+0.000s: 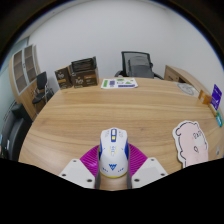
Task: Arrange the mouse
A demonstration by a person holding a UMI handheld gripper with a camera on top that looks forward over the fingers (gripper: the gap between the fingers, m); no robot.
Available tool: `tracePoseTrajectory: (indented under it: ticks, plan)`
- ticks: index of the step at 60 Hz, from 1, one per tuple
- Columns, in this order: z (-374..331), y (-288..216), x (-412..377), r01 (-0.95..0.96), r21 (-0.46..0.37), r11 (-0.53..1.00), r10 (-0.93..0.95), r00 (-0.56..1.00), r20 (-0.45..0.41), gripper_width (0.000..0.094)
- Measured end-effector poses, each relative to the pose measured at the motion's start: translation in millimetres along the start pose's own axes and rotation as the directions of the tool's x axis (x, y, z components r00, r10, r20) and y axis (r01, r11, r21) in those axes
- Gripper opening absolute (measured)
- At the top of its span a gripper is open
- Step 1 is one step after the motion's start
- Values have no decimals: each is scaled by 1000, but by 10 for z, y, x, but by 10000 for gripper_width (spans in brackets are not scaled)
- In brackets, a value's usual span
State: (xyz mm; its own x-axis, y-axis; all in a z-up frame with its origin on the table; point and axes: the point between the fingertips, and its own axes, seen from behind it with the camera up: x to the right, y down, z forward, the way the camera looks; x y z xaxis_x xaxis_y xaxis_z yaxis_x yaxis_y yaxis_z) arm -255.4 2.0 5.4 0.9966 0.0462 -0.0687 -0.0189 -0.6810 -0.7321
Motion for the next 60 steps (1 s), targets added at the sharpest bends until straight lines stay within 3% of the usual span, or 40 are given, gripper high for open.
tracePoseTrajectory:
  ticks: [13,23,32,35,44,49,51,60]
  plan:
    - [-304,-436,1465,23,68,997,-19,998,-65,349]
    - [-169,-308,2466,-13,12,1000,14,994,-108,349]
    - [-34,-2,2686,-24,-57,998,19,996,-87,352]
    - [-19,-26,2689,-27,-26,999,25,997,-69,355]
    - [-20,-7,2677,-13,-42,999,10,997,-73,538]
    - [-152,13,2599,-16,-57,998,12,997,-71,860]
    - [-236,-14,2519,-27,-38,999,24,998,-64,824]
    - [-784,38,2164,-51,31,998,53,996,-76,834]
